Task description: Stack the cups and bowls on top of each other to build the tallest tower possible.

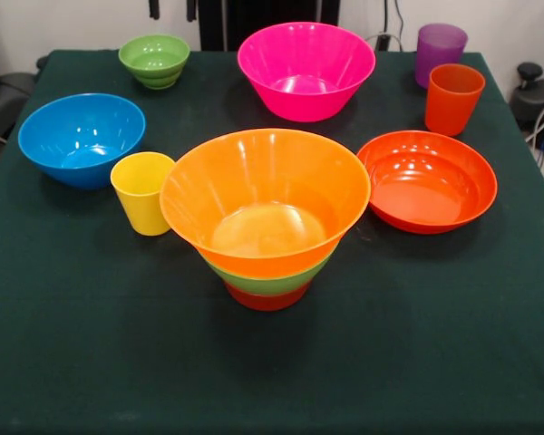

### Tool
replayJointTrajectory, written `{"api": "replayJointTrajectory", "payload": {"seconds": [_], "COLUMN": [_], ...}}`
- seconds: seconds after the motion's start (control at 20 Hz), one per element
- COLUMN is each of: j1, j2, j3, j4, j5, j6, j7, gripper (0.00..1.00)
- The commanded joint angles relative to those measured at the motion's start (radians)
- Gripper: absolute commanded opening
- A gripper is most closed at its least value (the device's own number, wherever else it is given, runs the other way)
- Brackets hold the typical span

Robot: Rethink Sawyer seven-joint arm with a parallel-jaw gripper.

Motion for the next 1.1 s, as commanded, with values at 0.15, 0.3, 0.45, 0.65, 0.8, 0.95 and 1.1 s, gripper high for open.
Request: {"api": "replayJointTrajectory", "payload": {"seconds": [0.15, 0.3, 0.45, 0.65, 0.8, 0.95, 1.1], "j1": [-0.064, -0.059, -0.058, -0.056, -0.064, -0.044, -0.024], "j2": [-0.015, -0.014, -0.010, -0.007, 0.013, 0.028, 0.057], "j3": [0.061, 0.051, 0.048, 0.037, 0.036, 0.017, -0.002], "j4": [0.044, 0.044, 0.043, 0.038, 0.027, 0.013, -0.011], "j5": [-0.047, -0.052, -0.050, -0.048, -0.044, -0.045, -0.039], "j6": [-0.031, -0.039, -0.041, -0.047, -0.041, -0.055, -0.070], "j7": [0.005, 0.012, 0.016, 0.025, 0.028, 0.042, 0.059], "gripper": [1.00, 1.00, 1.00, 1.00, 1.00, 1.00, 1.00]}}
